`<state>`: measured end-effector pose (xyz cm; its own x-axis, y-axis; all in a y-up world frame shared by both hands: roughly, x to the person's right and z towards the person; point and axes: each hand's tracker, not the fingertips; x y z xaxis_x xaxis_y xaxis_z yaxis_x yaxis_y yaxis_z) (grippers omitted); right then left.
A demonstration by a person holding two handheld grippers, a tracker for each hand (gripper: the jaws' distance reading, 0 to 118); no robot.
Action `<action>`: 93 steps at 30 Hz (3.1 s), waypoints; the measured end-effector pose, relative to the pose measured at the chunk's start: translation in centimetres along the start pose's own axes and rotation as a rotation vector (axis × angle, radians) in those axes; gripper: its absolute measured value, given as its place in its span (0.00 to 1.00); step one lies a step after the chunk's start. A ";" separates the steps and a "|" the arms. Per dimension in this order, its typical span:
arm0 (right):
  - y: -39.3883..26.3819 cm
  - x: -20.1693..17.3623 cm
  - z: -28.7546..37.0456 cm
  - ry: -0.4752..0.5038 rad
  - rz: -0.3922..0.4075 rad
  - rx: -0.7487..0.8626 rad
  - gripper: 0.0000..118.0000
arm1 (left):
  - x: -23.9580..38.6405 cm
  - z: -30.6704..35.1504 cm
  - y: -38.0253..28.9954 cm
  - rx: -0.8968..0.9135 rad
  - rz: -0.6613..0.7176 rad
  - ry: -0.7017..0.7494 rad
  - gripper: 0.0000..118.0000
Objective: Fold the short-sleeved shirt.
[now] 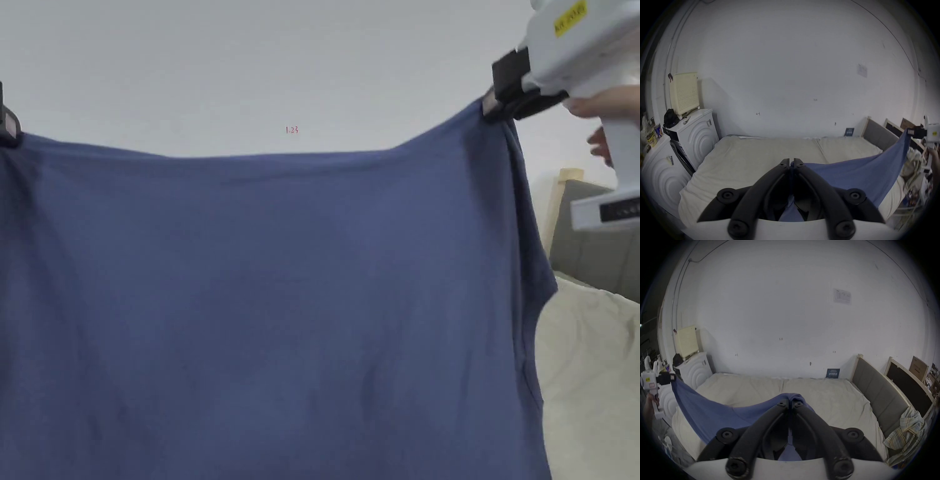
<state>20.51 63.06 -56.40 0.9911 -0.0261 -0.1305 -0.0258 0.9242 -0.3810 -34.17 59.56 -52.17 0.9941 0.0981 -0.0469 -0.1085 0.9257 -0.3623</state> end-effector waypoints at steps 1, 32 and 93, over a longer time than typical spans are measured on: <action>1.1 -0.3 -0.6 -0.004 -0.006 0.011 0.02 | 0.0 -0.6 0.8 0.013 0.009 0.012 0.03; -19.8 -2.2 -19.4 0.003 -0.033 -0.166 0.02 | 2.9 -16.8 -18.6 -0.107 -0.003 -0.024 0.03; -41.1 -0.4 7.7 0.305 -0.245 -0.324 0.00 | -1.0 14.8 -39.6 -0.187 0.176 0.079 0.00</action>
<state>22.14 28.05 -33.66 0.8910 -0.3825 -0.2447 0.1160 0.7128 -0.6917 -30.77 28.16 -24.02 0.9568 0.2165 -0.1940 -0.2867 0.8128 -0.5071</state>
